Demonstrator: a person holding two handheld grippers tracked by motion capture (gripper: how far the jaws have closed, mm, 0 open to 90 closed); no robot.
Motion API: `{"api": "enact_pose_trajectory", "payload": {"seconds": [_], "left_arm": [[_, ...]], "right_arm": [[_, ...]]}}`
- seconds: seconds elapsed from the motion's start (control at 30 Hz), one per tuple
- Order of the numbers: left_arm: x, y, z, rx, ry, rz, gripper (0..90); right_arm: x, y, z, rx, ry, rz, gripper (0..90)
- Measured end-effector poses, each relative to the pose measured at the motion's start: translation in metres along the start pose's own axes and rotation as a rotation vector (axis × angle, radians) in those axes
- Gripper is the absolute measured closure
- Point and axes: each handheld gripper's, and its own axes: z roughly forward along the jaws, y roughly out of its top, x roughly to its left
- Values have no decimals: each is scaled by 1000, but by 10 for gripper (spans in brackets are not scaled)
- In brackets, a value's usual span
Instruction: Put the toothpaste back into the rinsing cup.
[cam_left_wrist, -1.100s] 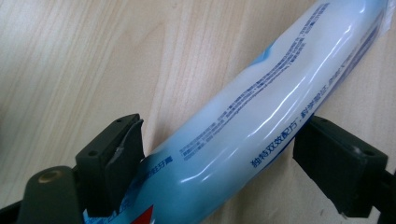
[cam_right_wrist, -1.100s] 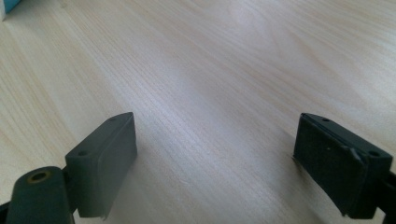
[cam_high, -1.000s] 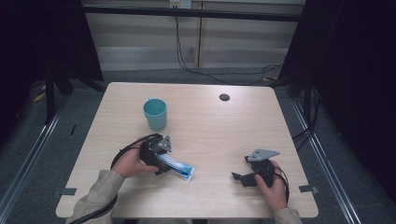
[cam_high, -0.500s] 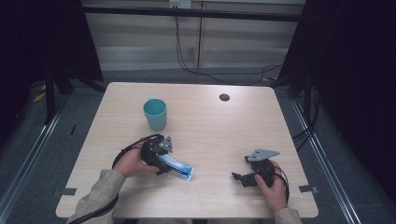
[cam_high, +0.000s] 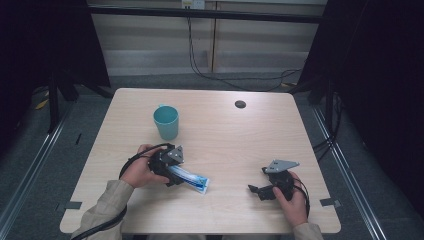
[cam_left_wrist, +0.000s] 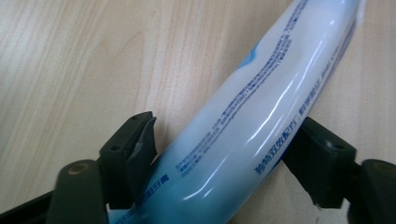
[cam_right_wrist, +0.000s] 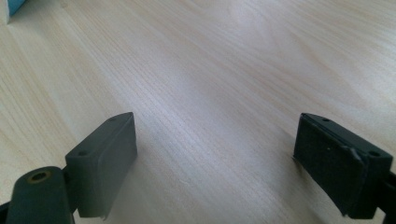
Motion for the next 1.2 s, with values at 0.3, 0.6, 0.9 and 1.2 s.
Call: {"api": "enact_pose_trajectory", "payload": {"seconds": [0.3,0.6,0.9,1.2], "left_arm": [[-3,1,-5,16,-36,-23,681],[-3,2,-11,40,-25,-136,718],[-3,2,-20,-51,-9,-191,718],[-1,5,-24,-88,-6,-227,719]], "right_arm": [[0,0,0,0,1,-1,125],[0,0,0,2,1,1,125],[0,0,0,2,1,1,125],[0,0,0,2,1,1,125]]}}
